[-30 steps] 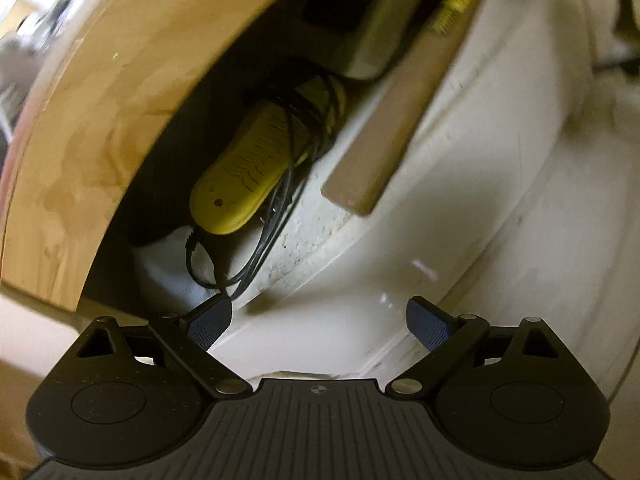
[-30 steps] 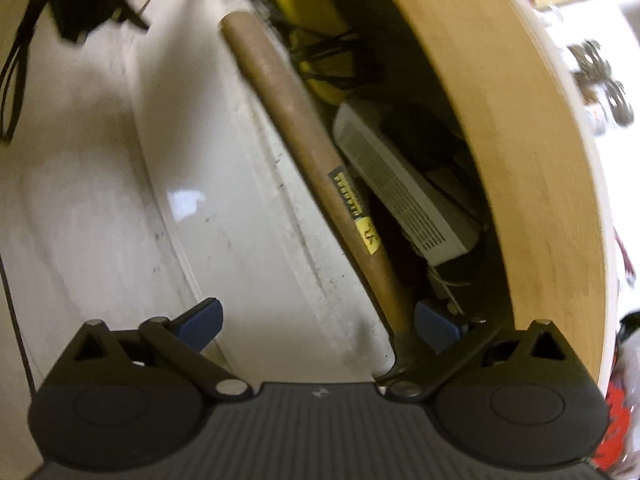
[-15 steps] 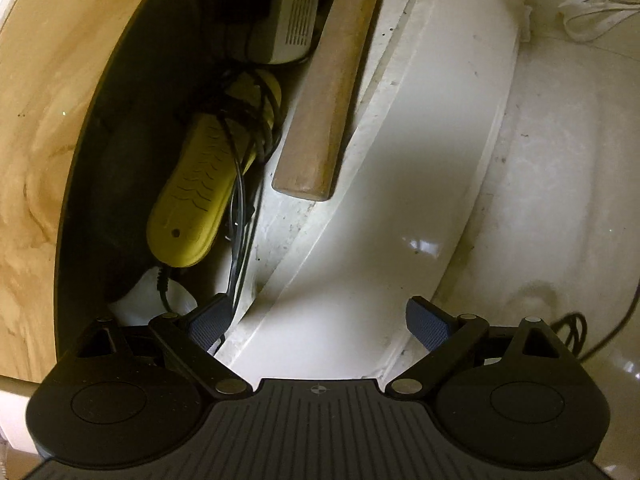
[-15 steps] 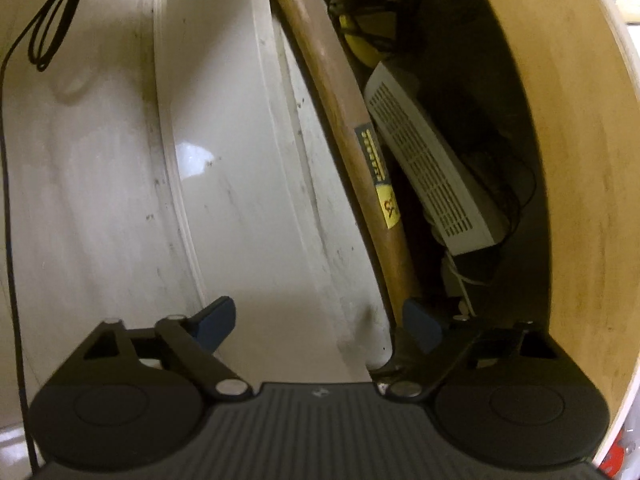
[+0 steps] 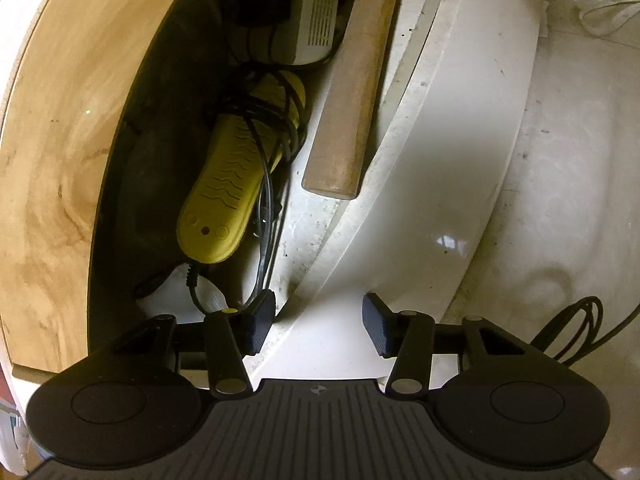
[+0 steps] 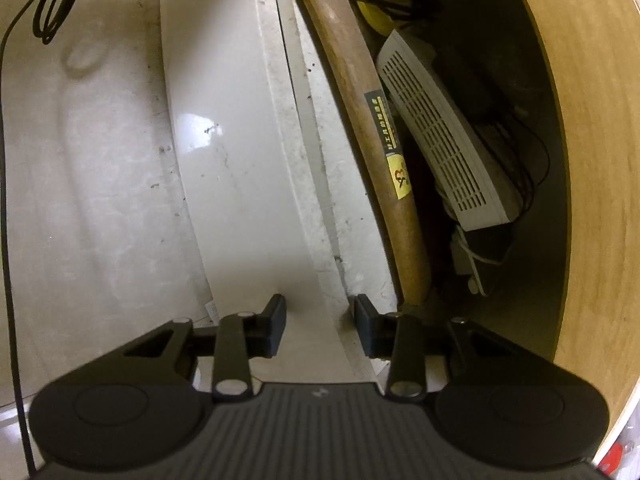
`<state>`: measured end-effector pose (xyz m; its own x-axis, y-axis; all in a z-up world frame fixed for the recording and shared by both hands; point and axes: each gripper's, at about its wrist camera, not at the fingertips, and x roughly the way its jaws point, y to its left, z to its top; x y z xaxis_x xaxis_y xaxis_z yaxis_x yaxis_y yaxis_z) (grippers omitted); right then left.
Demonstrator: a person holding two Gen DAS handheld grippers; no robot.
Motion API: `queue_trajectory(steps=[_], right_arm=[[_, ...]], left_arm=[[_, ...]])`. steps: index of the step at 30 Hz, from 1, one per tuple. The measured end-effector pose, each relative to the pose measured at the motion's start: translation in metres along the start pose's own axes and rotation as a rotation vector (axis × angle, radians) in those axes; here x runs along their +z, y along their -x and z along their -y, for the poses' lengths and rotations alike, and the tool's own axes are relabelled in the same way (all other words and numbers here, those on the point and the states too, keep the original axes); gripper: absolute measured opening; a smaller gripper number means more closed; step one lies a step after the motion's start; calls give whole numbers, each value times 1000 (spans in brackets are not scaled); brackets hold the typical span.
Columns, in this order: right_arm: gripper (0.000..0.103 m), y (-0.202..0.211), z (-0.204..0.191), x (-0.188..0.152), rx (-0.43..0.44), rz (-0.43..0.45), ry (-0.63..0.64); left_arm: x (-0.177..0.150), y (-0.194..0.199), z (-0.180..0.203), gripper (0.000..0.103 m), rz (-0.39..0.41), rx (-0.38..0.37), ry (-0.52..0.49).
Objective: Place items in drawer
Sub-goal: 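Close both grippers on the drawer edges and pull the drawer outward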
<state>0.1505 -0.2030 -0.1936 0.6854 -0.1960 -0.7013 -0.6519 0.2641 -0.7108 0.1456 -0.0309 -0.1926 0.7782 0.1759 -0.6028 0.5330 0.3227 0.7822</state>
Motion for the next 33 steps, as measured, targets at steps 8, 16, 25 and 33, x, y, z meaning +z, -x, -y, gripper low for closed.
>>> queue_trajectory(steps=[8,16,25,33], right_arm=[[38,12,-5,-3,26,-10,-8],[37,27,-10,-7,52,-16,-3],[35,43,-8,-13,124,-28,-30],[33,58,-15,-17,176,-46,-23]], left_arm=[[-6,16,3,46,-12,-29,17],[-10,30,10,45,-17,-60,7],[-12,42,16,45,-43,-124,33],[-15,55,20,45,-47,-204,34]])
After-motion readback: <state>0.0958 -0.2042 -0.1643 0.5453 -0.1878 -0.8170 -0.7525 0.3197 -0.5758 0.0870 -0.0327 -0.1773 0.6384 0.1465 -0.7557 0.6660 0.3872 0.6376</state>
